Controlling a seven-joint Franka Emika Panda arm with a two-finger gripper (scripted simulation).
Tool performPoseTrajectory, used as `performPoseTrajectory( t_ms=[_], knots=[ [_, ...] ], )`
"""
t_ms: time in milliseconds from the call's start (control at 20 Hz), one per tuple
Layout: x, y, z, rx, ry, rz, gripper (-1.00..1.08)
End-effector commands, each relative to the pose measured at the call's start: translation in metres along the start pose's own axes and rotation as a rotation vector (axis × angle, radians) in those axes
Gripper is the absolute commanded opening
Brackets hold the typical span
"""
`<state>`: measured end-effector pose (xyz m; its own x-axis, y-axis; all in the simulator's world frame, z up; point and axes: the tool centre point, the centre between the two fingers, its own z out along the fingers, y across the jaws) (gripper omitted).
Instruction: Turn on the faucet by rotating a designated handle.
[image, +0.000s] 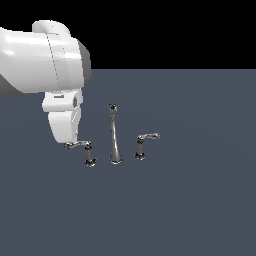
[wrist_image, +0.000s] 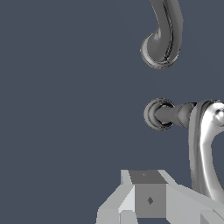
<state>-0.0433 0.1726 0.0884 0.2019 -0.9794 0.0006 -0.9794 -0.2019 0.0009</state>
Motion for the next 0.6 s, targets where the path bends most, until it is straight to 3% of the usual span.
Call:
performPoseTrajectory(
  t_ms=[0, 300, 550],
  knots=[
    [0.001, -0.003, 0.003, 0.001, 0.001, 0.012, -1.0],
    [0.001, -0.003, 0.003, 0.0, 0.001, 0.013, -1.0],
    [-0.007, 0.014, 0.003, 0.001, 0.001, 0.014, -1.0]
  ],
)
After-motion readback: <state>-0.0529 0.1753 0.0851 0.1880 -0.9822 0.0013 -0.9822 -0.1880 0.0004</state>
